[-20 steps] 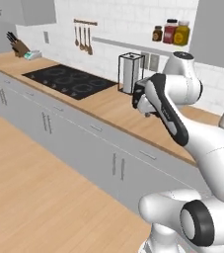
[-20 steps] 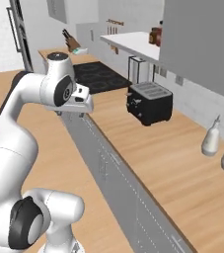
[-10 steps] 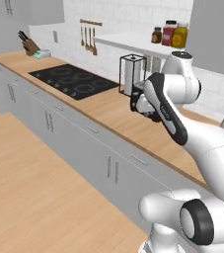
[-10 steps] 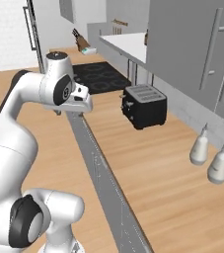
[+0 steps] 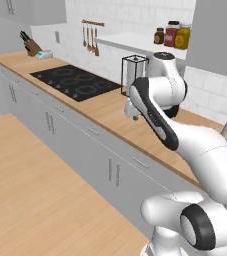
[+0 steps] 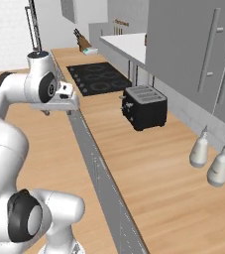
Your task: Take a straw from the drawer in front and place it inside the glass cup on the dining counter.
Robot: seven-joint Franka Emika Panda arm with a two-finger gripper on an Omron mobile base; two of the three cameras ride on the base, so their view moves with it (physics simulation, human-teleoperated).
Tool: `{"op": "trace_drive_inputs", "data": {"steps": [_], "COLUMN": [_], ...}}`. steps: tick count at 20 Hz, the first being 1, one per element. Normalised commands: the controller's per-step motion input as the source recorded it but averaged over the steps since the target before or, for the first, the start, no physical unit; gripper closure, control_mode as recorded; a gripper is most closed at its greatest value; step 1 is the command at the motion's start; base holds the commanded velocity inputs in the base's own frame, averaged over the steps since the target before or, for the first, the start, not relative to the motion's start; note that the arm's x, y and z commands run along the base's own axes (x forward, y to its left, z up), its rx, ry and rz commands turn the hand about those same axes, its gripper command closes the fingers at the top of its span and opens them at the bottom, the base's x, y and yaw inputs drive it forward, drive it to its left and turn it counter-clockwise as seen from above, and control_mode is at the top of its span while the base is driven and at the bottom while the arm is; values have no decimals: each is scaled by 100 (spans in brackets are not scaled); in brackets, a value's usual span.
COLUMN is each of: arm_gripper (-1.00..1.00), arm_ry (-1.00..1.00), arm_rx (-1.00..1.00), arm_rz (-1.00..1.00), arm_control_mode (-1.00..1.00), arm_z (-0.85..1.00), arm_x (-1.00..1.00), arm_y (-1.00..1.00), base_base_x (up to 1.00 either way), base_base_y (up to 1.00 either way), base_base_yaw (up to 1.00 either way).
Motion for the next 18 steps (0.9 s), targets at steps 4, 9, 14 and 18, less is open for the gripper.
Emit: {"op": "trace_drive_inputs", "data": {"steps": [4, 9, 14, 18], "arm_gripper": [-100, -100, -100, -100], "arm_ry": [0, 0, 0, 3], "arm_rx": [-34, -44, -48, -40], "arm_rz": [-1, -9, -14, -27], "arm_control_mode": [-100, -100, -100, -100], "arm_z": [-15, -42, -62, -66], "arm_x": [1, 21, 37, 45], "arm_y": [100, 95, 60, 14], "base_base_x": [0, 0, 0, 0], "base_base_y": [0, 0, 0, 0], "base_base_yaw": [0, 0, 0, 0]}}
